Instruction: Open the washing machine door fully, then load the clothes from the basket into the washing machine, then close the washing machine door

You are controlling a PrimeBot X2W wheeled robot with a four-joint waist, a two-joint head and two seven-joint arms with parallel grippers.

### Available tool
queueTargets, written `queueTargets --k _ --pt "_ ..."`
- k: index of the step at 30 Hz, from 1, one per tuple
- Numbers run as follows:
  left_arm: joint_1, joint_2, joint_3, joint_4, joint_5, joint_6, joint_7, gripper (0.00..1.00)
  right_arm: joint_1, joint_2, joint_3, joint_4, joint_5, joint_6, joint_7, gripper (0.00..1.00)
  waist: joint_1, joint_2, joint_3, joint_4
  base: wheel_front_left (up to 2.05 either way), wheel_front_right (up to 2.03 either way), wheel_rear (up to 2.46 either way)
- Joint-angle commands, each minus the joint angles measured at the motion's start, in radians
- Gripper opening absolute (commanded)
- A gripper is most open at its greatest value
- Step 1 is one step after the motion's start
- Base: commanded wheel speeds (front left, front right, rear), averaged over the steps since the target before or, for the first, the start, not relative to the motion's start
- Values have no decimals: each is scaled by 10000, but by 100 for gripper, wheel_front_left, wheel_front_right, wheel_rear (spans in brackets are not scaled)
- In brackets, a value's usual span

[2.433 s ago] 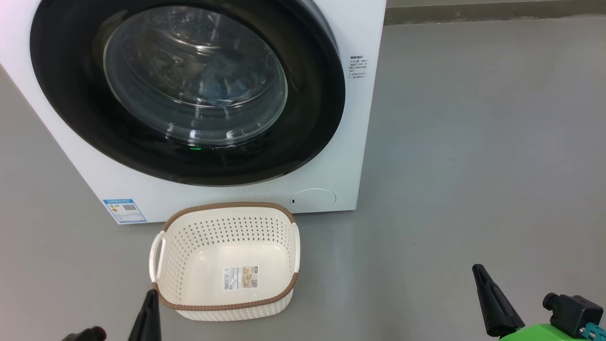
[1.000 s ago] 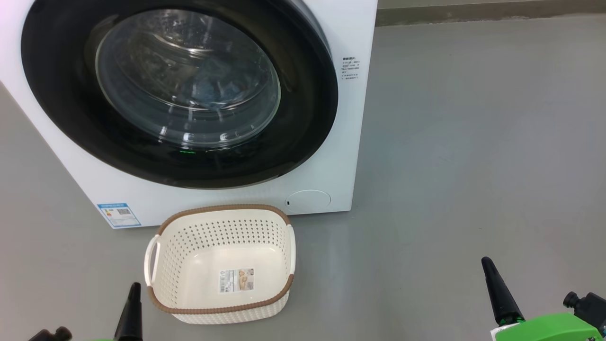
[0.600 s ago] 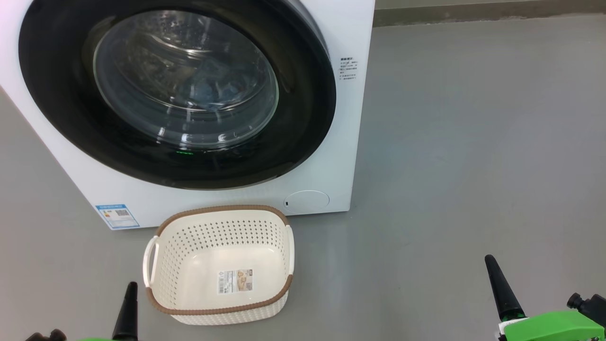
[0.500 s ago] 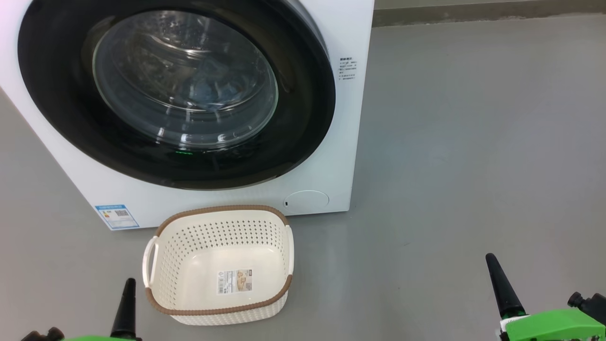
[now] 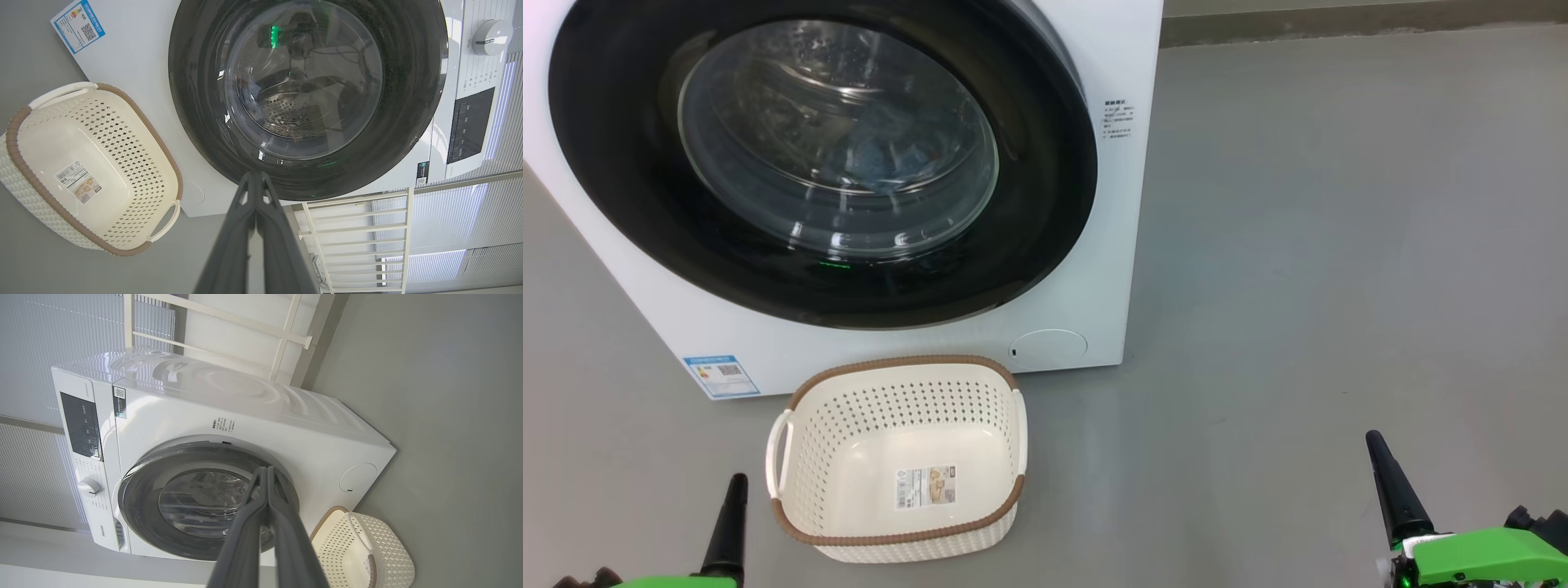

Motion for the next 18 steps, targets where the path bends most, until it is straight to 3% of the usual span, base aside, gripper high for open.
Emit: queueTargets --k 1,18 --pt "-456 97 364 -148 -337 -199 74 0 -478 -125 146 -165 342 -6 55 0 -1 0 -1 -6 0 0 0" --pt "-722 39 766 86 -2135 -419 491 0 -774 -121 22 218 2324 -14 358 0 -1 0 -13 -81 0 0 0"
